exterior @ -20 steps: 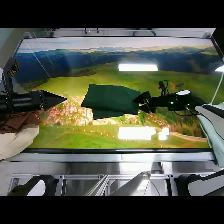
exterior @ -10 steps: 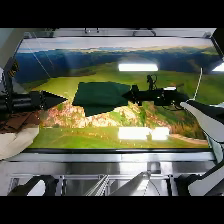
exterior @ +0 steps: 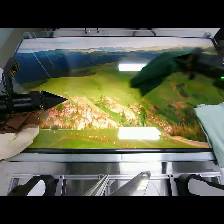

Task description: Fold the shirts.

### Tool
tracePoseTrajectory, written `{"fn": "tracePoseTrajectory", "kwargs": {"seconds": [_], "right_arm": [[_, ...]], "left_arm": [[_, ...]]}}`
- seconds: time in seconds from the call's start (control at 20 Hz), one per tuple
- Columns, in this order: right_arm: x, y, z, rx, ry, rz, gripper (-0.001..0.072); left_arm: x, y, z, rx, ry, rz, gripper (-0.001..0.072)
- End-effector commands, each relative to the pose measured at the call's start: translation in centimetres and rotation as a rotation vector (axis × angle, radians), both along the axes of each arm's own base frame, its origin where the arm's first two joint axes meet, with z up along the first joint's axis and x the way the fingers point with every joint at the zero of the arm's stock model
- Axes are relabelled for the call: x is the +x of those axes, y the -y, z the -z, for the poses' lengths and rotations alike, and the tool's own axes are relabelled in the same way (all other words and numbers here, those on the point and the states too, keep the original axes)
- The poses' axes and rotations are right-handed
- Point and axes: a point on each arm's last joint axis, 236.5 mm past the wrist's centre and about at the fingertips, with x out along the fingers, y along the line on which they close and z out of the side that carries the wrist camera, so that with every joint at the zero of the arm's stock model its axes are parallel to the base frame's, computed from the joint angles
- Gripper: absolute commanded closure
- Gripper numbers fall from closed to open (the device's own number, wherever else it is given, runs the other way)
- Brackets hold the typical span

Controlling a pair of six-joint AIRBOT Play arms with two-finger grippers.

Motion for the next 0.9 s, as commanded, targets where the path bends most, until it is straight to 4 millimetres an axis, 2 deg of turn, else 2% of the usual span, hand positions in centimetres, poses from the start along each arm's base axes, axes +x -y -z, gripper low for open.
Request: {"fn": "tracePoseTrajectory", "kwargs": {"seconds": [0.0, 0.05, 0.1, 0.2, 0.25, 0.3, 0.4, 0.45, 0.55, 0.7, 0.8, 0.85], "right_arm": [[-7.5, 12.0, -1.7, -0.1, -0.167, 0.295, 0.0692], [-10.5, 14.4, -0.1, -0.143, -0.275, 0.343, 0.0692], [-14.5, 17.2, 2.5, -0.191, -0.44, 0.414, 0.0692], [-23.0, 21.7, 6.9, -0.315, -0.769, 0.545, 0.0692], [-27.3, 23.4, 8.6, -0.364, -0.927, 0.599, 0.0692], [-30.9, 24.2, 10.1, -0.384, -1.06, 0.631, 0.0691], [-36.3, 24.3, 13.0, -0.391, -1.267, 0.647, 0.0691], [-38.1, 24.1, 14.6, -0.4, -1.33, 0.641, 0.0691], [-40.0, 24.6, 17.1, -0.459, -1.388, 0.637, 0.0691], [-39.9, 24.4, 19.3, -0.452, -1.387, 0.622, 0.0689], [-39.8, 24.2, 19.7, -0.437, -1.393, 0.609, 0.0681], [-39.8, 24.2, 19.8, -0.436, -1.395, 0.607, 0.0515]], "left_arm": [[0.0, 0.0, 0.0, 0.002, 0.005, 0.001, 0.0686], [0.0, 0.0, 0.0, 0.001, 0.005, 0.002, 0.0686], [-0.1, 0.1, 0.0, 0.002, 0.005, 0.007, 0.0686], [-0.4, 0.8, 0.0, 0.003, 0.005, 0.03, 0.0686], [-0.7, 1.3, 0.0, 0.003, 0.005, 0.048, 0.0686], [-1.1, 2.0, 0.0, 0.003, 0.005, 0.071, 0.0686], [-1.7, 3.2, 0.0, 0.004, 0.006, 0.111, 0.0686], [-2.0, 3.7, 0.0, 0.004, 0.007, 0.129, 0.0686], [-2.5, 4.6, 0.0, 0.004, 0.008, 0.156, 0.0686], [-3.0, 5.3, 0.0, 0.003, 0.005, 0.181, 0.0686], [-2.9, 5.3, 0.0, 0.002, 0.005, 0.177, 0.0686], [-2.8, 5.3, 0.0, 0.003, 0.007, 0.173, 0.0686]]}}
